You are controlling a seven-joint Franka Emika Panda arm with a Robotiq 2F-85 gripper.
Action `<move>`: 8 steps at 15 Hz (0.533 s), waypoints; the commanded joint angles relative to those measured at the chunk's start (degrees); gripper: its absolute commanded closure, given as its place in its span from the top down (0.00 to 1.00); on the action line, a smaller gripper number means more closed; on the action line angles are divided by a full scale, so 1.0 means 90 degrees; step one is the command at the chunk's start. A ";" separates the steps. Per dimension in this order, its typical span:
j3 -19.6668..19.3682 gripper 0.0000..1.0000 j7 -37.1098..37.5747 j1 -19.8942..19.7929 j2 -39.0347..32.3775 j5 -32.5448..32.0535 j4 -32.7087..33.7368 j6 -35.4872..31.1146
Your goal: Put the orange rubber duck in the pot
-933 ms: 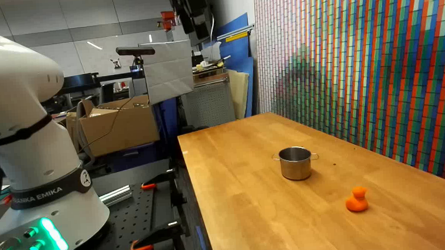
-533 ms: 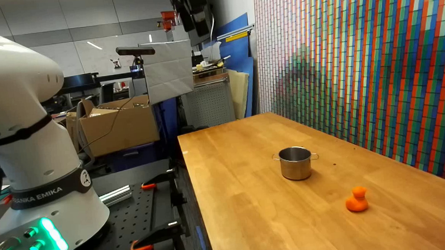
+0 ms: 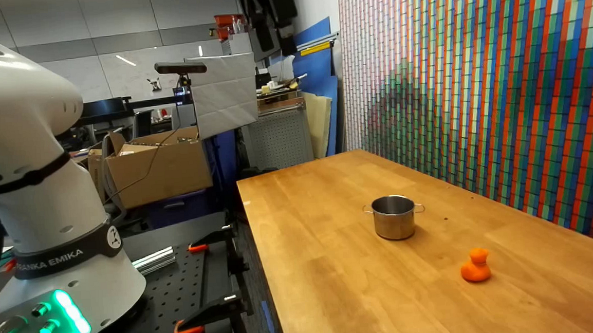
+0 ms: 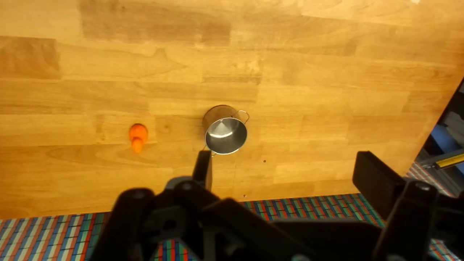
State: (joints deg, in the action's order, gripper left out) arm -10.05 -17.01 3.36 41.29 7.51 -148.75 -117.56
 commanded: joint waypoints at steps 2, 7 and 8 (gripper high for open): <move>0.0175 1.00 -0.0223 0.0340 -0.1856 0.0101 0.0997 -0.0824; 0.0197 1.00 -0.0212 0.0025 -0.3713 -0.0097 0.1993 -0.1470; 0.0193 1.00 -0.0188 -0.0084 -0.4023 -0.0133 0.2172 -0.1556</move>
State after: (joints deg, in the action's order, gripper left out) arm -8.31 -17.50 5.12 14.91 7.09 -136.57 -130.22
